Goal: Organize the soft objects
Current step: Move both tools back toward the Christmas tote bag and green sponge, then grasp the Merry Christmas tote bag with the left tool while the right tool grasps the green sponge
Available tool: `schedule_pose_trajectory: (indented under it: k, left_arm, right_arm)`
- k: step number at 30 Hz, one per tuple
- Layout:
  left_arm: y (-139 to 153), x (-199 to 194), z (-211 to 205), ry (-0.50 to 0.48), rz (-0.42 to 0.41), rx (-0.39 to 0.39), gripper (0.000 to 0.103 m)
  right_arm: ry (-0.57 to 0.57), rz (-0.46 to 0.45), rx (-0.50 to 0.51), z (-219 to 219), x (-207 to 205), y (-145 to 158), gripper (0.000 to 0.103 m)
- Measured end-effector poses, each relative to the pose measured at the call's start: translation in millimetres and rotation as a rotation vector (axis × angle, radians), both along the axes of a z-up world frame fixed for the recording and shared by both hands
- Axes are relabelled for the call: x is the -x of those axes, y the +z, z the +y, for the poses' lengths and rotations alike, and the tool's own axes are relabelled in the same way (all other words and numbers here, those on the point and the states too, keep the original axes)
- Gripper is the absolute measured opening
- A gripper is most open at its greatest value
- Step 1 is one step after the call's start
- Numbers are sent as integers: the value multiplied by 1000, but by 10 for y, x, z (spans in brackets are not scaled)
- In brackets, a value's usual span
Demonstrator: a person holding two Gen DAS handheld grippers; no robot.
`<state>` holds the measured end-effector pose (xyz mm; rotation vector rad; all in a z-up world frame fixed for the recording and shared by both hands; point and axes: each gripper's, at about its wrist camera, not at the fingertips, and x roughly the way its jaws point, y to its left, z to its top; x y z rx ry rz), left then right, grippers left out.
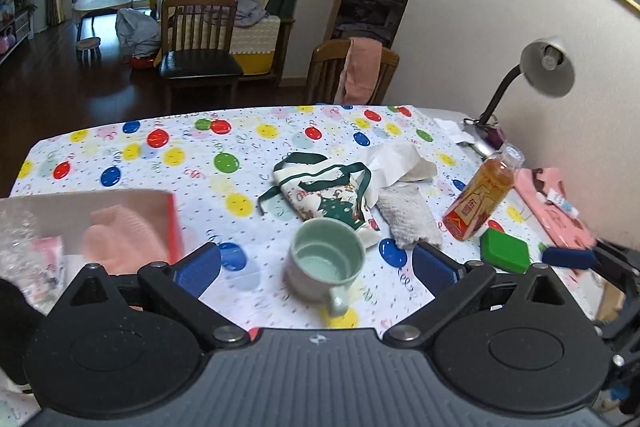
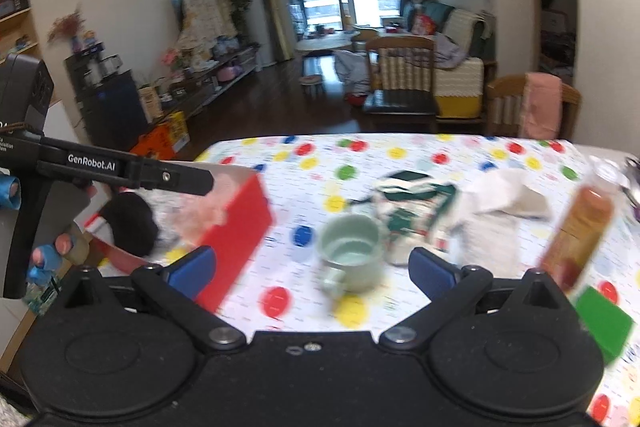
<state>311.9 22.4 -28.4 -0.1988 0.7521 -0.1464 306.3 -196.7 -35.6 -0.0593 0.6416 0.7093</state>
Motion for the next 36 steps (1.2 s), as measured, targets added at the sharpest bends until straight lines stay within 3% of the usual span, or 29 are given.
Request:
schedule_pose_trajectory:
  k: [5, 13, 19, 28, 36]
  left_arm:
    - [-93, -439, -301, 39, 39, 40, 103]
    - [-237, -1039, -802, 14, 70, -24, 102]
    - [-436, -1500, -1027, 31, 141, -84, 102]
    - [-890, -2223, -1083, 76, 317, -95, 102]
    - [-1296, -2617, -1051, 121, 450, -81, 102]
  right_arm:
    - [-70, 34, 12, -491, -195, -130, 103]
    - [-127, 49, 58, -1052, -472, -370, 103]
    - [-163, 53, 113, -1448, -716, -565, 103]
    - [-147, 43, 215, -1952, -1119, -904, 103]
    - [-64, 77, 299, -2096, -1488, -1233, 102]
